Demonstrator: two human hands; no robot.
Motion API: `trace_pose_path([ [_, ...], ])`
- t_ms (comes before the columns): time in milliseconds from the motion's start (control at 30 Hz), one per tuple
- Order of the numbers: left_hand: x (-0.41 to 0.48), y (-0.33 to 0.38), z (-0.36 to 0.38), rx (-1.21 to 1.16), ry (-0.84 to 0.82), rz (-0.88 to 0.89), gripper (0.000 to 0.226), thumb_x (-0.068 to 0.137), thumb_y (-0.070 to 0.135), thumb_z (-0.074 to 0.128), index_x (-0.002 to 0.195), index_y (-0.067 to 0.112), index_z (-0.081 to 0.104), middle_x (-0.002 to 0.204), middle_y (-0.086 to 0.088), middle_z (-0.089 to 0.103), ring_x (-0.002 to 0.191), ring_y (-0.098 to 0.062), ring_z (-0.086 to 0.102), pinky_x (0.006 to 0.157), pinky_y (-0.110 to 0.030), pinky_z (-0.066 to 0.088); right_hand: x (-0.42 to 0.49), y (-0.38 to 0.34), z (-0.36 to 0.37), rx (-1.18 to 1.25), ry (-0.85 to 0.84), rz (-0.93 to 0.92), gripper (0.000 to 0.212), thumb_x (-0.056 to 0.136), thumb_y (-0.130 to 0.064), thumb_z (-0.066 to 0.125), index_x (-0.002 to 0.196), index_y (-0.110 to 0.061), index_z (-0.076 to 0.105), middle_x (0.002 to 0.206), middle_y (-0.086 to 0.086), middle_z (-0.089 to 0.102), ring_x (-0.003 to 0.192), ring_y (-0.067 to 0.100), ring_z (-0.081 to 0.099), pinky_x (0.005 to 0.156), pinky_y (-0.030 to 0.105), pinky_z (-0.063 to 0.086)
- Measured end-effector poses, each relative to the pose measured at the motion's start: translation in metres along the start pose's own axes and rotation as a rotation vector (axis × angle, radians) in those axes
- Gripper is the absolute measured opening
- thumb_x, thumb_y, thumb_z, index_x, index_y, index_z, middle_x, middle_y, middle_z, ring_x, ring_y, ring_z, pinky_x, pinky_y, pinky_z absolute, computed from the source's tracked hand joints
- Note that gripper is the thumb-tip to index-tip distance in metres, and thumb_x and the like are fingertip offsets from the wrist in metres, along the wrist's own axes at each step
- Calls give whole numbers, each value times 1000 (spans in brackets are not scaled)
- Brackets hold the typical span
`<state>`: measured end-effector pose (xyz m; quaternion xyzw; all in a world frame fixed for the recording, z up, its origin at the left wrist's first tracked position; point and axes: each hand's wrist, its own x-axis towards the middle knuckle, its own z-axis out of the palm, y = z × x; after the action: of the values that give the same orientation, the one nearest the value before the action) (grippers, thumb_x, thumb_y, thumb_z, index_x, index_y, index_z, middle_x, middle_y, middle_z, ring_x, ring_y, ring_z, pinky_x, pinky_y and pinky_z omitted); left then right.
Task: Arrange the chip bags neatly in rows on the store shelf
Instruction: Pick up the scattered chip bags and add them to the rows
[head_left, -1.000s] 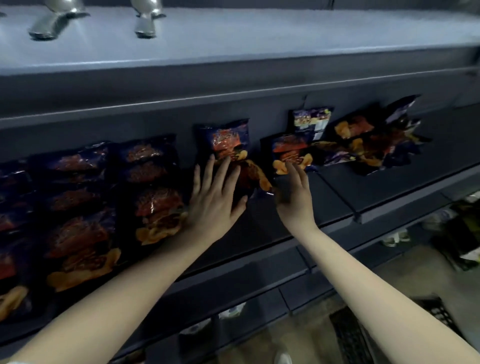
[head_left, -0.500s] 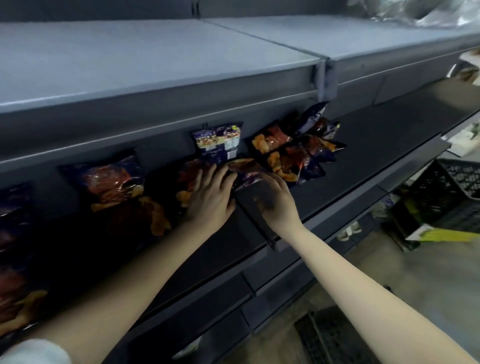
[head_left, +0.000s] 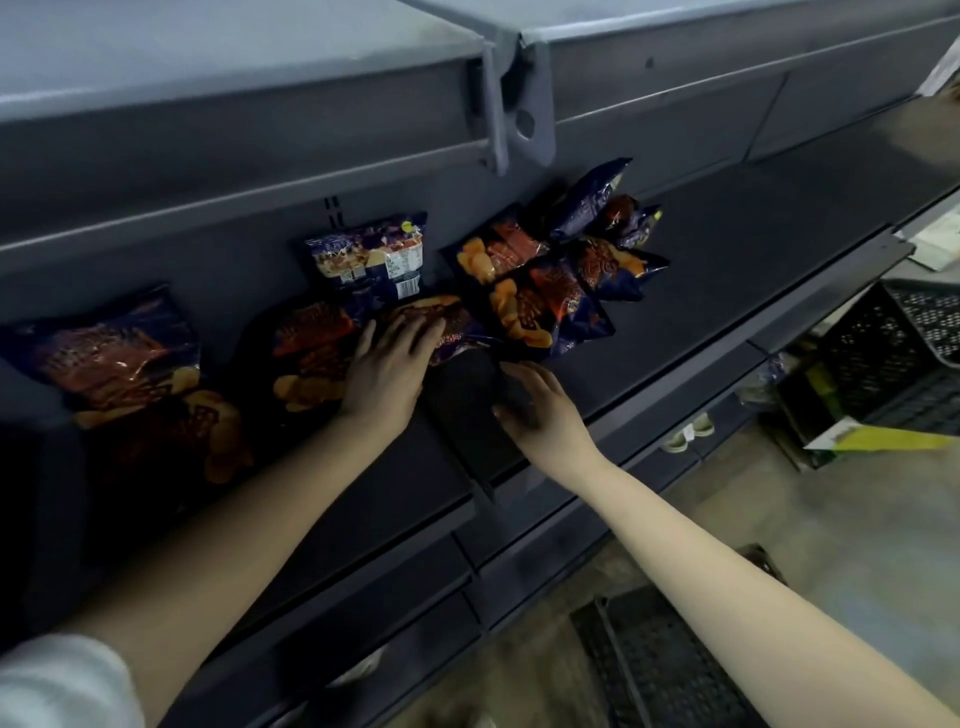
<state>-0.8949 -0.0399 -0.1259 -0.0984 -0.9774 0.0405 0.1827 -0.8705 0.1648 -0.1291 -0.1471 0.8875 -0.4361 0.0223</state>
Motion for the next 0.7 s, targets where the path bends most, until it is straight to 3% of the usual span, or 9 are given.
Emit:
trace_pose_path([
  [100, 3, 1, -10, -112, 134, 28, 62, 68, 2, 76, 126, 7, 54, 114, -17, 63, 103, -35, 61, 87, -44, 50, 2, -1, 3, 14, 20, -35, 50, 90, -17, 60, 138, -17, 43, 144, 5, 37, 129, 18, 42, 103, 28, 39],
  [200, 0, 8, -36, -372, 196, -65, 53, 76, 14, 72, 125, 8, 54, 103, -17, 67, 85, -35, 66, 62, -35, 53, 7, -6, 2, 85, 201, -93, 41, 90, -9, 57, 130, -11, 49, 132, 6, 47, 122, 20, 47, 100, 38, 44],
  [300, -3, 5, -65, -625, 326, -153, 48, 80, 19, 70, 124, 9, 53, 103, -5, 68, 87, -14, 66, 69, -18, 52, 22, -19, 0, 205, 424, -121, 30, 92, -8, 53, 122, -9, 53, 118, 4, 52, 109, 19, 53, 93, 42, 47],
  [367, -6, -6, -87, -854, 289, -290, 48, 80, 15, 71, 124, 11, 53, 99, 9, 64, 84, 6, 59, 73, -1, 42, 34, -33, 2, 351, 438, -89, 34, 93, -19, 54, 126, -12, 48, 120, 2, 53, 110, 17, 54, 94, 37, 47],
  [467, -16, -31, -102, -1197, 148, -481, 40, 82, 12, 69, 117, 25, 53, 93, 19, 59, 74, 18, 57, 74, -2, 44, 44, -57, 14, 660, 195, -6, 62, 89, -27, 64, 141, -21, 31, 132, -3, 50, 116, 9, 54, 95, 25, 46],
  [567, -41, -57, -104, -1459, 135, -609, 32, 84, 8, 65, 108, 26, 55, 95, 11, 63, 78, 5, 65, 70, -17, 55, 47, -77, 34, 1018, -103, 98, 85, 85, -17, 68, 150, -28, 13, 132, -4, 52, 111, 9, 59, 88, 28, 52],
  [633, -62, -76, -104, -1539, 124, -683, 30, 85, 8, 62, 112, 19, 58, 102, 1, 66, 90, -8, 67, 75, -27, 57, 51, -91, 50, 1187, -238, 100, 84, 78, -17, 75, 146, -20, 26, 127, 1, 58, 110, 17, 61, 84, 30, 53],
  [700, -84, -94, -108, -1600, 115, -754, 30, 86, 8, 61, 115, 13, 58, 106, -4, 67, 94, -15, 67, 80, -34, 57, 51, -109, 66, 1288, -373, 119, 93, 62, -26, 87, 139, -11, 38, 128, 9, 58, 117, 26, 58, 93, 40, 51],
])
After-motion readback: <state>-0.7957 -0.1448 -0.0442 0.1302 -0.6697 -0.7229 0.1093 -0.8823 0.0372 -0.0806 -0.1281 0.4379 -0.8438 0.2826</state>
